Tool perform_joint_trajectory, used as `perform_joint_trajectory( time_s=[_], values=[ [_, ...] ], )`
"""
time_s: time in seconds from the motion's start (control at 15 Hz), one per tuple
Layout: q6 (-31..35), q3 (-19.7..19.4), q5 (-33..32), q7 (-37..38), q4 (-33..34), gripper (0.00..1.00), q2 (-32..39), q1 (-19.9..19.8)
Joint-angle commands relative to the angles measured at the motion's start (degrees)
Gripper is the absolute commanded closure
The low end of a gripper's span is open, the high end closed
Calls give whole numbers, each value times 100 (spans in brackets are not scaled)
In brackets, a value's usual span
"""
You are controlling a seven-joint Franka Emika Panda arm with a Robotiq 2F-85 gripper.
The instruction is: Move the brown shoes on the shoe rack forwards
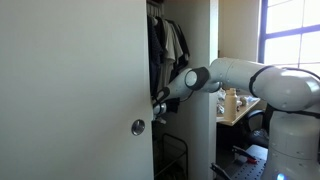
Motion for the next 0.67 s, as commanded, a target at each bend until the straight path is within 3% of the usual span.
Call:
perform_joint_trajectory(
  time_s=[0.0, 0.6],
  values=[
    [815, 169, 143, 104, -1371, 96, -974, -228],
    [2318, 374, 457, 92, -3220, 96, -1971, -614]
  ],
)
